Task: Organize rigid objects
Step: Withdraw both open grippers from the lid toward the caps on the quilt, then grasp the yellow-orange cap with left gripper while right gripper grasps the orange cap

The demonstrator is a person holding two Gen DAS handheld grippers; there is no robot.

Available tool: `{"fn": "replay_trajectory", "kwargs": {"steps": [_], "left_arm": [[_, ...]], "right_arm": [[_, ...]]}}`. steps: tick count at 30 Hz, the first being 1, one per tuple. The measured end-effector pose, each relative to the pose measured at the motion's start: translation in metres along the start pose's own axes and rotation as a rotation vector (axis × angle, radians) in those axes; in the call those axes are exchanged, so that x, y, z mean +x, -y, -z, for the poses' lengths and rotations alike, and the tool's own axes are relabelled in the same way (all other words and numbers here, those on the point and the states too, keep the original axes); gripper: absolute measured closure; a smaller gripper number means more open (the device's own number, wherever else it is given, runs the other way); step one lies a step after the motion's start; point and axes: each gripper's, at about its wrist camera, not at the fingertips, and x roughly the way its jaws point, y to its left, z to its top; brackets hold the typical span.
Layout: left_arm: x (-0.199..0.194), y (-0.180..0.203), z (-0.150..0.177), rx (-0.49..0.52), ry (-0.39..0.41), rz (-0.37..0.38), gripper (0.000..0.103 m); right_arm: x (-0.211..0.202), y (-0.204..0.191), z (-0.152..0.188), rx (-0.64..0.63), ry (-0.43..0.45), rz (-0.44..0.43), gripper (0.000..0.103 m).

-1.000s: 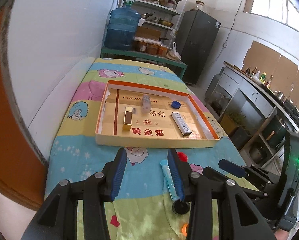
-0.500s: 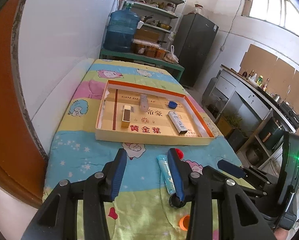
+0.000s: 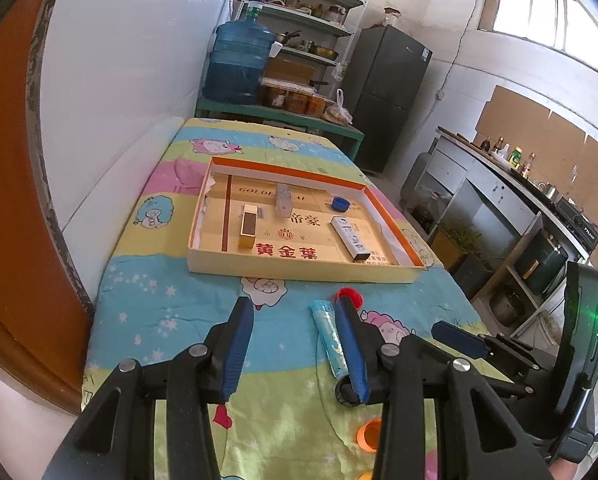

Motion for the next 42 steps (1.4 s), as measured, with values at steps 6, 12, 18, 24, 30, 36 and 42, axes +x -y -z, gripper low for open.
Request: {"fn": "replay_trajectory", "kwargs": {"steps": [6, 12, 18, 24, 30, 36, 42], "left_arm": [[-0.001, -0.001, 0.002, -0.001, 0.008, -0.003, 0.060], [-0.004, -0.006, 0.005, -0.007, 0.002, -0.005, 0.060], [-0.009, -0.020, 0.018, -0.044, -0.011, -0.015, 0.060], [-0.008, -0.021, 0.034, -0.051, -0.044, -0.014, 0.060], [-0.009, -0.014, 0.047, -0.034, -0.064, -0.017, 0.060], [-0.015, -0.010, 0.053, -0.019, -0.069, -0.028, 0.060], [-0.023, -0.010, 0.058, -0.016, -0.066, -0.035, 0.060]], "right_arm": [[-0.002, -0.003, 0.006, -0.005, -0.005, -0.007, 0.056], [-0.005, -0.003, 0.010, 0.003, -0.003, -0.015, 0.056], [-0.009, -0.003, 0.021, -0.007, -0.008, -0.010, 0.056], [-0.009, -0.001, 0.037, -0.010, -0.037, -0.014, 0.056], [-0.011, -0.014, 0.055, -0.041, -0.078, -0.078, 0.056], [-0.003, -0.034, 0.064, -0.099, -0.105, -0.115, 0.056], [0.006, -0.049, 0.072, -0.161, -0.120, -0.082, 0.056]]}}
